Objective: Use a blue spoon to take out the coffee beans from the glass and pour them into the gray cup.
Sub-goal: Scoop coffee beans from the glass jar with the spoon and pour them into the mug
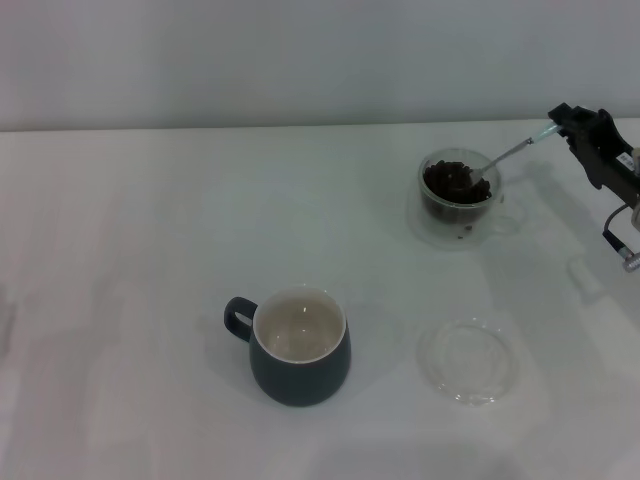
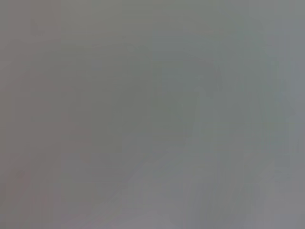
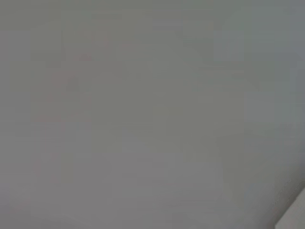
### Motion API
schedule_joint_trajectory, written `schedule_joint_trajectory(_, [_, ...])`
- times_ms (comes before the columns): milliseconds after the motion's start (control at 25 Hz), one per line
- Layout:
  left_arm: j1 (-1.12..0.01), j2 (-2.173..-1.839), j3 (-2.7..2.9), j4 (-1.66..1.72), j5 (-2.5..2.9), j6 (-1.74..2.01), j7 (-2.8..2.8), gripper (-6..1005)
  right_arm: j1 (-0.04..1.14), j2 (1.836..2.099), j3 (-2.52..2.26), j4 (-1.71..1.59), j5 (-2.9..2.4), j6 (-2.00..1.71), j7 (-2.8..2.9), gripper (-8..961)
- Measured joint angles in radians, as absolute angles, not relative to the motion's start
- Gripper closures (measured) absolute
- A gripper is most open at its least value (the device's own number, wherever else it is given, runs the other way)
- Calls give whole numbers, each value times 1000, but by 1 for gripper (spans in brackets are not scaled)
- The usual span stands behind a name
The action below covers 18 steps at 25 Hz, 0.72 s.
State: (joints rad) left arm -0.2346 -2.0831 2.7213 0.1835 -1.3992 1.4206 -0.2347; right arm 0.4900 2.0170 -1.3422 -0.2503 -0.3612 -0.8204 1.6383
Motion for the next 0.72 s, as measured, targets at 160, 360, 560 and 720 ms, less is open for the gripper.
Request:
schedule_joint_trajectory(160, [-235,-2083,2721,181,-1400,1421,-235,255,485,2014,-1342,-244,-357,-833,1682,807])
schedule_joint_trajectory(360, [-235,-2083,2721,179,-1400,1421,-235,255,480,2004,-1353,-227,-364,-940,1761,806])
schedule_joint_trajectory(560, [-236,-2082,2721,177,-1399,1420,-235,255,470,1986,-1434,-233,-378,-993,1855,806])
schedule_joint_trajectory(720, [-240,-2082,2721,177,-1399,1416,-234,255,468,1994,-1490,-235,-384,-1025,1865,806])
